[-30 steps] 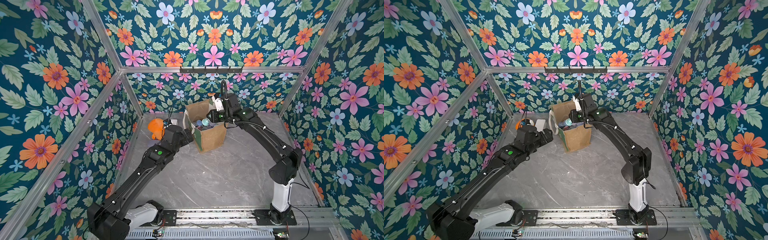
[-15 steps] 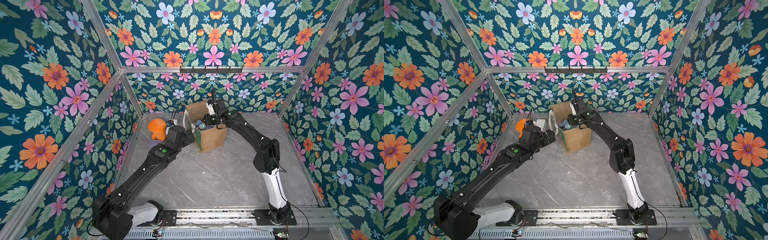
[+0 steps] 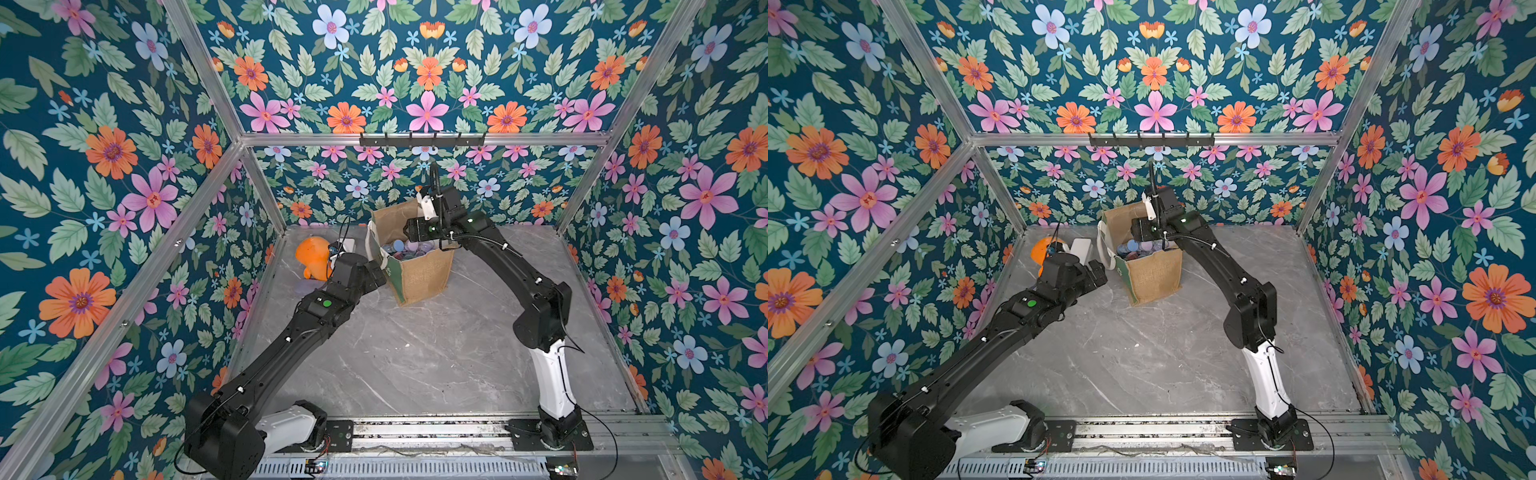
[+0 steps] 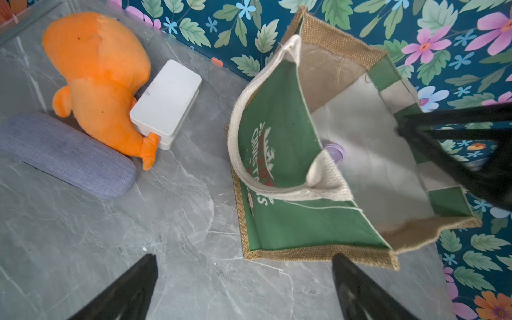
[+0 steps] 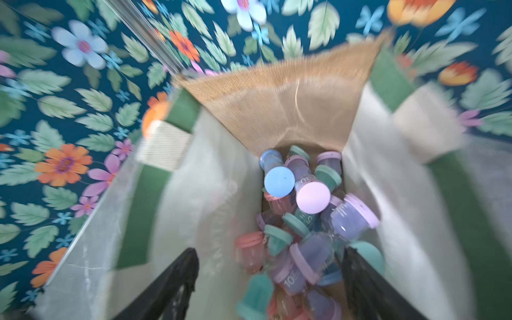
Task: Put the hourglass into the canvas bag
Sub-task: Place the hourglass in the canvas bag, then reset both arms
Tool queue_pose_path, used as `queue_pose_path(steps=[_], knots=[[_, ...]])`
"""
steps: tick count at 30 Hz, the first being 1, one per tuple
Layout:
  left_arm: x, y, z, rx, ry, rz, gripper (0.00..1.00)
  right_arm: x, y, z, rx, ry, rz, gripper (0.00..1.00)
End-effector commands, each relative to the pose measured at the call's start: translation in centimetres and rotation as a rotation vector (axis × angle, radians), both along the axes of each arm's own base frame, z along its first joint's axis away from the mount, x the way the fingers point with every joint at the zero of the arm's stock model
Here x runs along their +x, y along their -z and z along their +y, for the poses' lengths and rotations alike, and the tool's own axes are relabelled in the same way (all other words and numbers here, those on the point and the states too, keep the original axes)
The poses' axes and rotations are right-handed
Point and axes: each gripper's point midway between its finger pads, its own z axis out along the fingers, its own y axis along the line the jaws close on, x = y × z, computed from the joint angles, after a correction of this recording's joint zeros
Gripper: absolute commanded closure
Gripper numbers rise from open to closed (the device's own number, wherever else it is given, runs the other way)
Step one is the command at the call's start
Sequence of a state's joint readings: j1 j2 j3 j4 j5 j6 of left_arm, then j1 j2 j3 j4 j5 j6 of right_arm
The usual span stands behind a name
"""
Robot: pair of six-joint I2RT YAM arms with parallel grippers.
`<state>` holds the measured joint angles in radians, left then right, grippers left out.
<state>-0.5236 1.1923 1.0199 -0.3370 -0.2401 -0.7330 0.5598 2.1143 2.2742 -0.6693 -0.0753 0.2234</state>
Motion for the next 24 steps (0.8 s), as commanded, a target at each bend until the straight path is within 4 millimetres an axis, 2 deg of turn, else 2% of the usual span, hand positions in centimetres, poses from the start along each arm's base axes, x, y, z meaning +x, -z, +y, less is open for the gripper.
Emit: queue_pose_path(steps=[1,3,5,7,8,9,10,13,17,20,24], knots=[[0.1,-1.1,1.3,0.036,-0.044,-0.039,0.0,-1.5,-4.2,-2.1,-0.019,0.021,-0.094,0.13],[0.0,-1.4,2.5,0.069,-0.084,-0.053,0.0,-2.6,-5.7,-4.5,-0.027,0.071,-0.115,0.11],[-0.3,-1.4,4.7,0.127,-0.161,-0.067,0.0,-3.7,-6.8,-8.2,-0.026,0.159,-0.128,0.09],[-0.4,-1.2,7.0,0.178,-0.24,-0.072,0.0,-4.6,-6.1,-12.5,-0.041,0.269,-0.125,0.04],[-0.5,-0.9,8.2,0.214,-0.277,-0.076,0.0,-5.5,-6.3,-15.3,-0.039,0.331,-0.136,0.01],[-0.6,-0.7,9.3,0.245,-0.313,-0.082,0.0,-6.0,-5.4,-17.5,-0.049,0.39,-0.128,0.01],[-0.7,-0.4,10.6,0.285,-0.36,-0.09,0.0,-6.6,-4.4,-20.4,-0.064,0.468,-0.12,0.01],[-0.8,1.5,14.2,0.372,-0.481,-0.106,0.0,-8.8,0.3,-27.9,-0.105,0.676,-0.07,0.01],[-0.8,5.0,18.4,0.485,-0.594,-0.106,0.0,-12.5,7.3,-34.9,-0.16,0.874,-0.037,0.01],[0.0,7.3,19.2,0.575,-0.569,-0.123,0.0,-14.0,11.2,-37.4,-0.243,0.939,-0.088,0.01],[1.0,9.4,18.8,0.641,-0.488,-0.194,0.0,-14.8,16.5,-38.6,-0.261,0.959,-0.067,0.01]])
